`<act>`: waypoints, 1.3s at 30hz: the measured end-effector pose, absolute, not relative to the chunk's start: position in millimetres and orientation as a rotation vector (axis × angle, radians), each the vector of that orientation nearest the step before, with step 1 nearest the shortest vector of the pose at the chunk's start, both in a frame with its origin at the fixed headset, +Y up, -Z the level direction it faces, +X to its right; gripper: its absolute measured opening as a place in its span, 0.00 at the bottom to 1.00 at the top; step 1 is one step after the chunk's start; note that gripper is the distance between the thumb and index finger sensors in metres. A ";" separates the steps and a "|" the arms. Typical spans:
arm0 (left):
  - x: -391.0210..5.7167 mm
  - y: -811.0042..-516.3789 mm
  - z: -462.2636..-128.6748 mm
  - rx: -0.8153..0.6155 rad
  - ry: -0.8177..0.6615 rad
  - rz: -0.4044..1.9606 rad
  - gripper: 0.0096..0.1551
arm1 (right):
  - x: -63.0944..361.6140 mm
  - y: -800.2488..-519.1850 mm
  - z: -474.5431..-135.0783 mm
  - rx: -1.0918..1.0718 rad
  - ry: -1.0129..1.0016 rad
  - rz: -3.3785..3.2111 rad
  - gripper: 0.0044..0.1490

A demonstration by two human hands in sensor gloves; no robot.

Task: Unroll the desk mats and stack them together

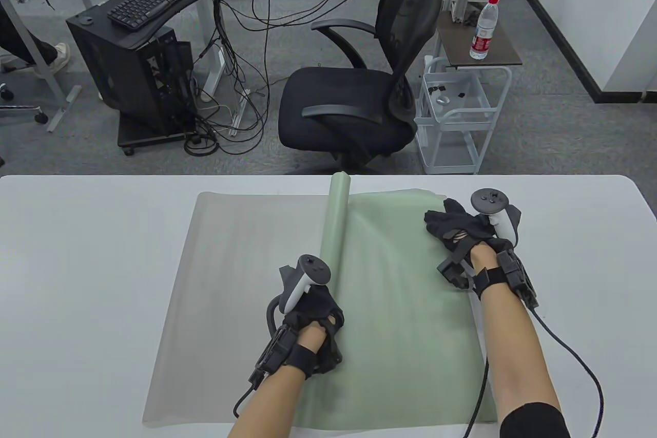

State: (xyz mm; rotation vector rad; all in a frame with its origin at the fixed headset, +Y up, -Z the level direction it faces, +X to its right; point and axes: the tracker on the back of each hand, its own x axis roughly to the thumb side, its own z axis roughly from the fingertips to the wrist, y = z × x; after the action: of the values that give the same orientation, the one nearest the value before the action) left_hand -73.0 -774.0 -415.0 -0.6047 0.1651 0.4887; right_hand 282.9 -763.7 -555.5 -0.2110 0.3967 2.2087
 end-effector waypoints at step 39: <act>-67.1 -769.4 -427.8 -0.676 0.236 0.468 0.59 | 211.8 -798.6 -395.4 -0.101 1.014 2.743 0.68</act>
State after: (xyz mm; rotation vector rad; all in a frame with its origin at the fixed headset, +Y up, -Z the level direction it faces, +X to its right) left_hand -67.1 -769.4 -427.8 -0.6756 0.2360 0.4679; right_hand 211.8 -798.6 -395.4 -0.1013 1.0136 2.7430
